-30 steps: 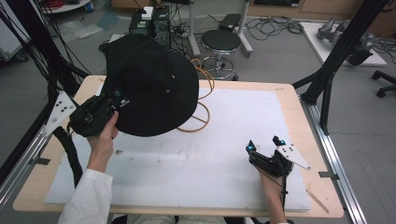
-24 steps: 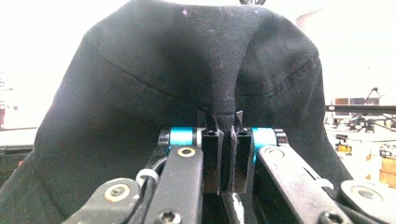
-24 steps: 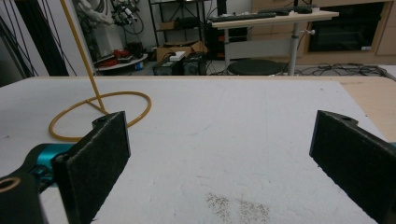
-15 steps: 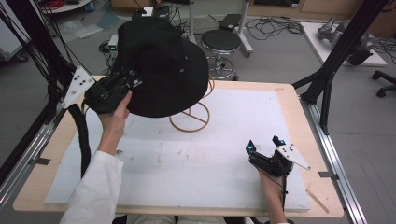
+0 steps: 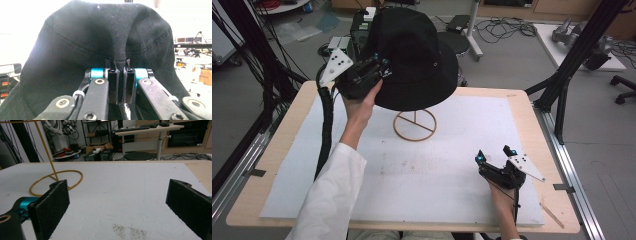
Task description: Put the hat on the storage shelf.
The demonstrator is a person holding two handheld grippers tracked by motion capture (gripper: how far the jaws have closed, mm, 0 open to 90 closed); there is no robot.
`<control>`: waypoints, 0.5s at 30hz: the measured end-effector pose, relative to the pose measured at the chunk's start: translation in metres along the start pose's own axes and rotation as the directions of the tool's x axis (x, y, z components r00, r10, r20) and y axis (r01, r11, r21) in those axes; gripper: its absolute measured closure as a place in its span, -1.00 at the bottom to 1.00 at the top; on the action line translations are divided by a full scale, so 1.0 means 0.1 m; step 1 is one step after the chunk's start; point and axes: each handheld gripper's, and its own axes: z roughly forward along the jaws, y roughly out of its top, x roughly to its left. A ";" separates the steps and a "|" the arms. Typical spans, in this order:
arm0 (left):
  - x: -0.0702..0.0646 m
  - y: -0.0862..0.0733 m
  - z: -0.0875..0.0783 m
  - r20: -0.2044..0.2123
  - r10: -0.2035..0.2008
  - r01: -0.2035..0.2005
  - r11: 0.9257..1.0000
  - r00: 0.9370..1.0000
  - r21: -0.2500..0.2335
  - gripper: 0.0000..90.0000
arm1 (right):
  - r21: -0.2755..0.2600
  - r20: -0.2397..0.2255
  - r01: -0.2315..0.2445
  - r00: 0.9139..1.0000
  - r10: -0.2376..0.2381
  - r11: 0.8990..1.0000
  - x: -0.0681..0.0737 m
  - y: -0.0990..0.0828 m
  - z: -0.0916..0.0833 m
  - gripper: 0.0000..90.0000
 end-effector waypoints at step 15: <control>0.07 -0.23 0.27 0.003 -0.064 0.064 0.991 0.998 0.115 0.92 | -0.006 -0.004 -0.013 1.000 0.013 1.000 -0.03 0.00 -0.01 -0.91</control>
